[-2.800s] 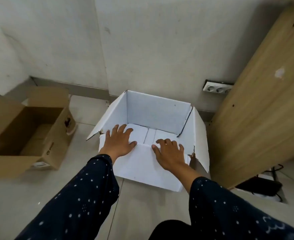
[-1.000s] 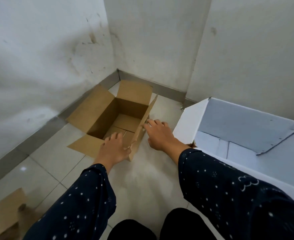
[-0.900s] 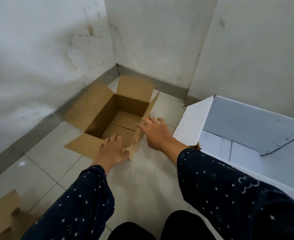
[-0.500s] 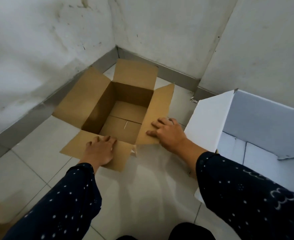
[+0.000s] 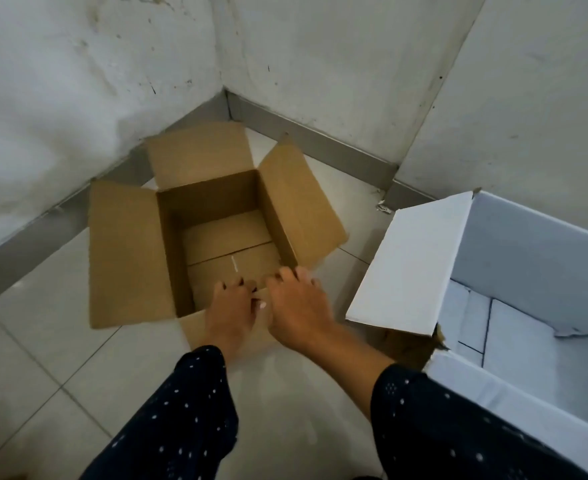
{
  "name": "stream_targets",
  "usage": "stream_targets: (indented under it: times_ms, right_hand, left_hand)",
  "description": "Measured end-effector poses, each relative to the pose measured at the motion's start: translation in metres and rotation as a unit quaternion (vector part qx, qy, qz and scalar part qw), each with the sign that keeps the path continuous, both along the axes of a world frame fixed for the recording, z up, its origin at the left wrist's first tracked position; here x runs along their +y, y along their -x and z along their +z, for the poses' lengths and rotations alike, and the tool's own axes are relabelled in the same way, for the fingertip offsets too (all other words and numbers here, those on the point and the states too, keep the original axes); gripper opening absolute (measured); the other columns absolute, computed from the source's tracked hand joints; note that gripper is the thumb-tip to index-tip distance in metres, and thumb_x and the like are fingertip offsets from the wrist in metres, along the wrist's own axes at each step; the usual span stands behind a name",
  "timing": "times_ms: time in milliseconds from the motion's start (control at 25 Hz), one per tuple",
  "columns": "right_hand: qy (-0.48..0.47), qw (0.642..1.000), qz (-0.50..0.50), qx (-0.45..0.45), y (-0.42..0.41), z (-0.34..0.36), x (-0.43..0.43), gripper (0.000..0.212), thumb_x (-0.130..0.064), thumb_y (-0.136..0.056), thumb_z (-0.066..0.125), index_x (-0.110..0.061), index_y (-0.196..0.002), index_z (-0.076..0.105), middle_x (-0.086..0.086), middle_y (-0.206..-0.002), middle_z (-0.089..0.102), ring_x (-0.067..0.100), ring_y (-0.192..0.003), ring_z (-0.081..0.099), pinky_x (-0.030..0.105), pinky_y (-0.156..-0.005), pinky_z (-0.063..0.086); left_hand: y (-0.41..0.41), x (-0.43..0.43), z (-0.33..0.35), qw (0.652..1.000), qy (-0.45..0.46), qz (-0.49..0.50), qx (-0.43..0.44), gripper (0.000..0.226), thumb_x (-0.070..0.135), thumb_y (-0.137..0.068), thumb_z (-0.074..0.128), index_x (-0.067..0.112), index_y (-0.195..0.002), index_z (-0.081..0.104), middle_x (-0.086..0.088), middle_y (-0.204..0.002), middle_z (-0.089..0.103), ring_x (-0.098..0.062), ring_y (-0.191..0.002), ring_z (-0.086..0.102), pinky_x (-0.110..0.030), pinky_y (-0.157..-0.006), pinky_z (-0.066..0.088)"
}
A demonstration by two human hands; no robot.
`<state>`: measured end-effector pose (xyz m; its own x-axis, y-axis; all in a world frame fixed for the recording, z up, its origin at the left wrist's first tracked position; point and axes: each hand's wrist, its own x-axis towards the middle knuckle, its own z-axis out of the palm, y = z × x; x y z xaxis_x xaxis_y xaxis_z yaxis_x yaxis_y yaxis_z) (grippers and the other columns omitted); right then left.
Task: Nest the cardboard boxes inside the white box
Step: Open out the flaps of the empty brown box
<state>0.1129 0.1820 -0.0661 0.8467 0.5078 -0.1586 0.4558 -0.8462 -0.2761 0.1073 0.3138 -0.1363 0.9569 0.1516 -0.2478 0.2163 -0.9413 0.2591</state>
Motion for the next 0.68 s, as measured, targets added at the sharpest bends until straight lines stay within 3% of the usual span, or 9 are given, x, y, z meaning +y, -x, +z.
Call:
stream_targets:
  times_ms: [120, 160, 240, 280, 360, 440, 520, 600, 680]
  right_hand:
    - [-0.082, 0.982, -0.128, 0.115, 0.011, -0.025, -0.005, 0.059, -0.021, -0.091, 0.050, -0.026, -0.145, 0.028, 0.011, -0.135, 0.039, 0.030, -0.120, 0.041, 0.041, -0.095, 0.045]
    - [-0.095, 0.976, -0.142, 0.132, 0.013, -0.030, -0.006, 0.062, -0.023, -0.092, 0.048, -0.032, -0.148, 0.022, 0.011, -0.134, 0.038, 0.031, -0.120, 0.041, 0.042, -0.096, 0.045]
    - [-0.076, 0.985, -0.118, 0.099, 0.018, -0.034, -0.001, 0.059, -0.038, -0.096, 0.044, -0.041, -0.148, 0.017, 0.011, -0.140, 0.034, 0.033, -0.125, 0.039, 0.047, -0.098, 0.043]
    - [-0.052, 0.992, -0.088, 0.075, 0.022, -0.035, 0.005, 0.056, -0.051, -0.094, 0.041, -0.045, -0.146, 0.020, 0.011, -0.147, 0.028, 0.035, -0.131, 0.034, 0.054, -0.100, 0.039]
    - [0.013, 0.996, -0.025, 0.083, 0.033, -0.037, 0.019, 0.068, -0.077, -0.083, 0.031, -0.046, -0.144, 0.027, 0.006, -0.158, 0.013, 0.042, -0.143, 0.013, 0.071, -0.105, 0.022]
    - [0.086, 0.990, 0.013, 0.115, 0.042, -0.044, 0.027, 0.088, -0.088, -0.071, 0.028, -0.038, -0.142, 0.040, 0.004, -0.161, 0.007, 0.044, -0.145, -0.012, 0.079, -0.102, 0.001]
    - [0.127, 0.985, 0.021, 0.117, 0.044, -0.055, 0.027, 0.092, -0.087, -0.072, 0.032, -0.026, -0.137, 0.050, 0.007, -0.161, 0.012, 0.044, -0.143, -0.026, 0.079, -0.101, -0.004]
    - [0.140, 0.985, 0.026, 0.102, 0.036, -0.062, 0.023, 0.087, -0.082, -0.077, 0.035, -0.019, -0.135, 0.051, 0.011, -0.161, 0.016, 0.044, -0.141, -0.029, 0.077, -0.105, -0.002]
    - [0.150, 0.984, 0.034, 0.087, 0.018, -0.064, 0.017, 0.084, -0.078, -0.081, 0.035, -0.017, -0.136, 0.048, 0.013, -0.161, 0.015, 0.045, -0.141, -0.029, 0.075, -0.108, 0.000]
  left_hand:
    - [-0.024, -0.016, 0.007, 0.964, 0.248, 0.096, 0.006, 0.015, 0.015, -0.092, 0.053, 0.022, -0.100, 0.064, -0.007, -0.106, 0.067, -0.027, -0.103, 0.061, -0.040, -0.088, 0.050]
    - [-0.029, -0.014, 0.015, 0.952, 0.281, 0.117, 0.009, 0.017, 0.013, -0.093, 0.051, 0.021, -0.103, 0.063, -0.007, -0.108, 0.066, -0.025, -0.105, 0.061, -0.037, -0.085, 0.050]
    - [-0.033, 0.007, 0.031, 0.976, 0.190, 0.103, -0.032, 0.023, 0.017, -0.094, 0.051, 0.022, -0.115, 0.059, -0.006, -0.120, 0.060, -0.021, -0.111, 0.055, -0.033, -0.087, 0.046]
    - [-0.032, 0.023, 0.038, 0.991, 0.083, 0.091, -0.049, 0.028, 0.022, -0.092, 0.053, 0.024, -0.120, 0.056, -0.006, -0.129, 0.055, -0.025, -0.121, 0.049, -0.039, -0.097, 0.044]
    - [-0.023, 0.070, 0.044, 0.991, -0.092, 0.100, 0.008, 0.045, 0.036, -0.088, 0.056, 0.029, -0.132, 0.047, -0.010, -0.152, 0.031, -0.040, -0.142, 0.021, -0.063, -0.113, 0.020]
    - [-0.010, 0.119, 0.029, 0.971, -0.084, 0.190, 0.118, 0.075, 0.060, -0.081, 0.052, 0.029, -0.145, 0.028, -0.014, -0.160, 0.006, -0.048, -0.144, 0.001, -0.070, -0.113, 0.009]
    - [0.006, 0.142, 0.008, 0.955, -0.014, 0.257, 0.146, 0.101, 0.080, -0.066, 0.044, 0.028, -0.150, 0.018, -0.018, -0.160, 0.009, -0.047, -0.145, 0.007, -0.067, -0.112, 0.019]
    - [0.020, 0.131, -0.006, 0.956, 0.027, 0.268, 0.119, 0.098, 0.076, -0.073, 0.049, 0.021, -0.149, 0.022, -0.020, -0.158, 0.014, -0.043, -0.145, 0.009, -0.060, -0.113, 0.026]
    - [0.023, 0.105, -0.004, 0.963, 0.061, 0.252, 0.077, 0.088, 0.068, -0.077, 0.055, 0.025, -0.148, 0.027, -0.018, -0.159, 0.007, -0.042, -0.145, 0.012, -0.057, -0.112, 0.030]
